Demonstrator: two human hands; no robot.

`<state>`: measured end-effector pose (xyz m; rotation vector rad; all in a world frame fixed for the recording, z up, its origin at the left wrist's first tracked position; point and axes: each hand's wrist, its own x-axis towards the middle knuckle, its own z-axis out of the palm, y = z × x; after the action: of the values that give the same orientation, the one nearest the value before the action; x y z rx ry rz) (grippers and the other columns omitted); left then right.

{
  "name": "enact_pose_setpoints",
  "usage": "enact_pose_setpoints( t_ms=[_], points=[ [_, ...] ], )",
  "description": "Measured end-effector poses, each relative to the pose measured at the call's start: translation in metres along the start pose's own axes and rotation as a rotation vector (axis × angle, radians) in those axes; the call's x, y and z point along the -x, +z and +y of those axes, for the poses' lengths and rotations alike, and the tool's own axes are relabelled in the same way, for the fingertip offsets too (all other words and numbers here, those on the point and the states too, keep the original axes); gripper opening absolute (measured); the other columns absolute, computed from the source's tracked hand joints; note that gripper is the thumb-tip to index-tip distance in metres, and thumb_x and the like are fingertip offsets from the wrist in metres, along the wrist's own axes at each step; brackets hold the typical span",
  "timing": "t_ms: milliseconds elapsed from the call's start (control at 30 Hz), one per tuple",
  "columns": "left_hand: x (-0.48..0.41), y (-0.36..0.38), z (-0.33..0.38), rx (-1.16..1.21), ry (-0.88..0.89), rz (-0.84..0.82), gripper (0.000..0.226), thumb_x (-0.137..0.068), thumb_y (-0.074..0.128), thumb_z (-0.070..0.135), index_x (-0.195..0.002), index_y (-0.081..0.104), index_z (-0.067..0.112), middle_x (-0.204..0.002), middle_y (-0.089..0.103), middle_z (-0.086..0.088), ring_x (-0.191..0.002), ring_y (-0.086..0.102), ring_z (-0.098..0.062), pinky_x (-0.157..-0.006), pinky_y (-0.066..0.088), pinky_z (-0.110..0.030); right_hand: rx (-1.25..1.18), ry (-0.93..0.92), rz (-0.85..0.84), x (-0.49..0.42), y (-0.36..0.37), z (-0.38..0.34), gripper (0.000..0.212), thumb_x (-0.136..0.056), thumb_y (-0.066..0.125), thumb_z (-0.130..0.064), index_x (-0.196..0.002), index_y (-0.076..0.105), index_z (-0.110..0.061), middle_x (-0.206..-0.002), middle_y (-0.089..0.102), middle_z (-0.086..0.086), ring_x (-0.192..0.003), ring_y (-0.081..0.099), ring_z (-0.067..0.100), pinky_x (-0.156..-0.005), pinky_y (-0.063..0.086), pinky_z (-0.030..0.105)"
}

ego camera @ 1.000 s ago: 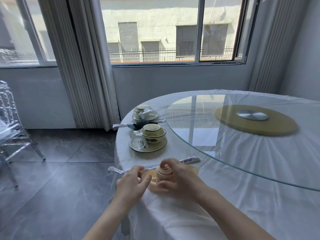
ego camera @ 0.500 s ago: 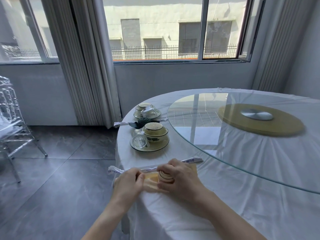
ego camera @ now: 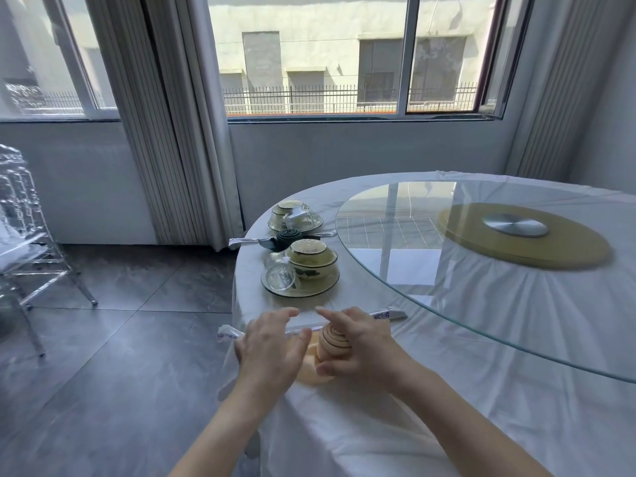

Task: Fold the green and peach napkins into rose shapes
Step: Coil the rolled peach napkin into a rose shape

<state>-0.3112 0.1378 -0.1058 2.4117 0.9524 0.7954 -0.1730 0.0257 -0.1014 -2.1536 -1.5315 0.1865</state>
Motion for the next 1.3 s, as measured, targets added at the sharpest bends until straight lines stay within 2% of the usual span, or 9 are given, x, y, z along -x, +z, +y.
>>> enact_pose_setpoints(
  t_ms=[133, 233, 400, 533, 633, 900, 1033, 1167, 1300],
  points=[
    [0.003, 0.010, 0.017, -0.007, 0.159, -0.113, 0.059, -0.078, 0.020, 0.066, -0.114, 0.059, 0.041, -0.117, 0.056, 0.019, -0.114, 0.045, -0.007, -0.083, 0.020, -0.028, -0.237, 0.011, -0.066, 0.010, -0.024, 0.002, 0.110, -0.048, 0.072, -0.061, -0.143, 0.022, -0.039, -0.131, 0.042, -0.004, -0.124, 0.035, 0.007, -0.103, 0.030, 0.023],
    [0.002, 0.015, 0.014, 0.026, 0.157, -0.090, 0.057, -0.081, 0.018, 0.060, -0.110, 0.063, 0.039, -0.110, 0.061, 0.016, -0.110, 0.049, -0.009, -0.087, 0.024, -0.031, -0.497, 0.137, 0.104, 0.016, -0.044, 0.021, 0.065, -0.076, 0.073, -0.041, -0.132, 0.048, -0.021, -0.123, 0.056, 0.001, -0.114, 0.050, 0.009, -0.084, 0.038, 0.011],
    [-0.001, 0.016, 0.020, 0.114, 0.232, 0.066, 0.035, -0.082, 0.037, 0.035, -0.100, 0.068, 0.036, -0.104, 0.065, 0.019, -0.103, 0.057, -0.006, -0.077, 0.018, -0.024, -0.220, 0.305, 0.261, 0.015, -0.028, 0.046, 0.029, -0.087, 0.063, -0.031, -0.110, 0.065, -0.013, -0.099, 0.068, 0.002, -0.091, 0.061, 0.015, -0.077, 0.043, 0.024],
    [-0.002, 0.012, 0.035, 0.026, 0.210, -0.051, 0.067, -0.069, 0.017, 0.063, -0.108, 0.063, 0.034, -0.112, 0.062, 0.016, -0.106, 0.052, -0.002, -0.085, 0.018, -0.024, -0.107, 0.304, 0.279, 0.008, -0.014, 0.044, 0.025, -0.086, 0.062, -0.036, -0.102, 0.067, -0.018, -0.103, 0.068, 0.000, -0.099, 0.061, 0.018, -0.083, 0.044, 0.029],
    [0.001, 0.016, 0.041, -0.093, 0.281, -0.117, 0.075, -0.062, 0.027, 0.074, -0.118, 0.054, 0.031, -0.114, 0.059, 0.014, -0.109, 0.052, -0.007, -0.087, 0.022, -0.027, -0.049, 0.320, 0.276, 0.004, -0.007, 0.044, 0.022, -0.085, 0.061, -0.036, -0.095, 0.066, -0.017, -0.103, 0.066, 0.004, -0.101, 0.059, 0.021, -0.083, 0.042, 0.030],
    [0.001, 0.028, 0.034, 0.003, 0.219, -0.080, 0.044, -0.070, 0.067, 0.043, -0.111, 0.059, 0.028, -0.110, 0.061, 0.009, -0.105, 0.054, -0.011, -0.079, 0.023, -0.026, -0.022, 0.340, 0.275, 0.013, -0.020, 0.052, 0.030, -0.086, 0.061, -0.030, -0.062, 0.045, -0.025, -0.077, 0.061, 0.001, -0.081, 0.058, 0.022, -0.067, 0.036, 0.029],
    [0.004, 0.029, 0.030, 0.022, 0.231, -0.080, 0.052, -0.068, 0.061, 0.050, -0.116, 0.058, 0.032, -0.114, 0.059, 0.011, -0.108, 0.053, -0.009, -0.086, 0.026, -0.026, 0.190, 0.345, 0.239, 0.017, -0.016, 0.046, 0.017, -0.087, 0.057, -0.037, -0.094, 0.062, -0.022, -0.100, 0.066, 0.001, -0.099, 0.059, 0.023, -0.084, 0.041, 0.032],
    [0.009, 0.029, 0.027, 0.014, 0.237, -0.097, 0.076, -0.063, 0.033, 0.072, -0.130, 0.049, 0.038, -0.127, 0.051, 0.019, -0.119, 0.046, -0.003, -0.091, 0.023, -0.024, 0.128, 0.019, 0.400, 0.027, -0.015, 0.031, 0.047, -0.085, 0.039, -0.041, -0.123, 0.058, -0.022, -0.119, 0.061, -0.001, -0.113, 0.054, 0.018, -0.093, 0.038, 0.033],
    [0.014, 0.029, 0.022, -0.072, 0.244, -0.113, 0.088, -0.062, 0.022, 0.075, -0.140, 0.036, 0.038, -0.140, 0.042, 0.022, -0.127, 0.038, -0.002, -0.091, 0.017, -0.024, 0.088, -0.190, 0.192, 0.034, -0.003, 0.021, 0.064, -0.078, 0.031, -0.035, -0.139, 0.043, -0.017, -0.141, 0.048, 0.000, -0.129, 0.044, 0.012, -0.107, 0.033, 0.026]
  ],
)
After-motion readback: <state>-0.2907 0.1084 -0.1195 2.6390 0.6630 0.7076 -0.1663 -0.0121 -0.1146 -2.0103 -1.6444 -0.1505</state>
